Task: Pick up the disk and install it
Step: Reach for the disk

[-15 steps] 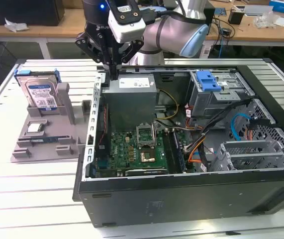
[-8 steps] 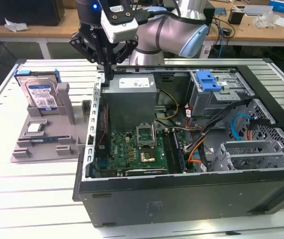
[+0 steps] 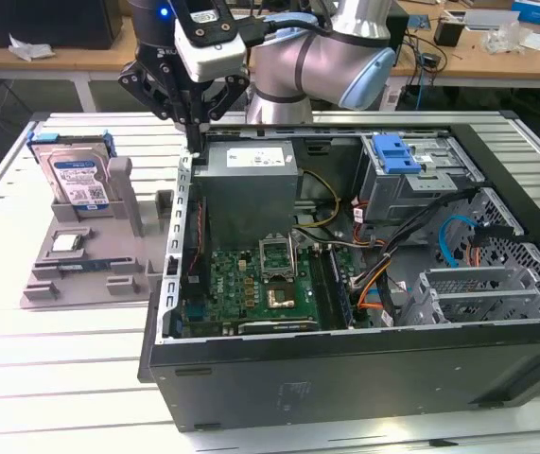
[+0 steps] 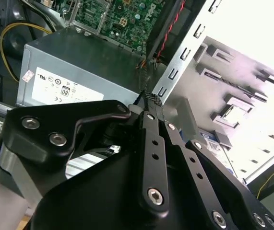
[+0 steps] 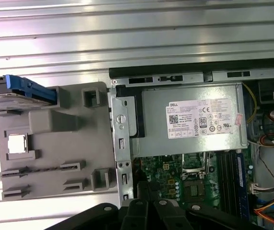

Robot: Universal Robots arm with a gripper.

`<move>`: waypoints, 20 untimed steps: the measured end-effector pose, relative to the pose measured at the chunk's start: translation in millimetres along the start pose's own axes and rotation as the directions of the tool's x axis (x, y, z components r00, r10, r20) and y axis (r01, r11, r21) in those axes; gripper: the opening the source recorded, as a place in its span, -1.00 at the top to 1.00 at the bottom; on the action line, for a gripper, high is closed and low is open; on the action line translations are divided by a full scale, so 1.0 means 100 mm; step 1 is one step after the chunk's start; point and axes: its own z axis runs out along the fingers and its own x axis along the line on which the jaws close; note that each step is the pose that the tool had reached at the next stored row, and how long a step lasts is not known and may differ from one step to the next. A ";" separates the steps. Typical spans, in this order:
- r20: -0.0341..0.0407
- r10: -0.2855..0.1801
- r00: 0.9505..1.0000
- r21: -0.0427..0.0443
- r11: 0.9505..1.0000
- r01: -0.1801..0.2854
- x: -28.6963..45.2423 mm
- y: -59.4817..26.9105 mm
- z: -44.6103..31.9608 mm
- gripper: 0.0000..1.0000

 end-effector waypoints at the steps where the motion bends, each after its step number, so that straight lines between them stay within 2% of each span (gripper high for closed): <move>1: 0.000 0.000 1.000 0.000 1.000 0.000 0.008 -0.001 0.000 0.79; 10: 0.000 0.000 1.000 0.000 1.000 0.000 0.112 -0.008 -0.003 0.79; 15: 0.000 0.000 1.000 0.000 1.000 0.000 0.214 -0.016 -0.006 0.79; 20: 0.000 0.000 1.000 0.000 1.000 0.000 0.356 -0.027 -0.010 0.79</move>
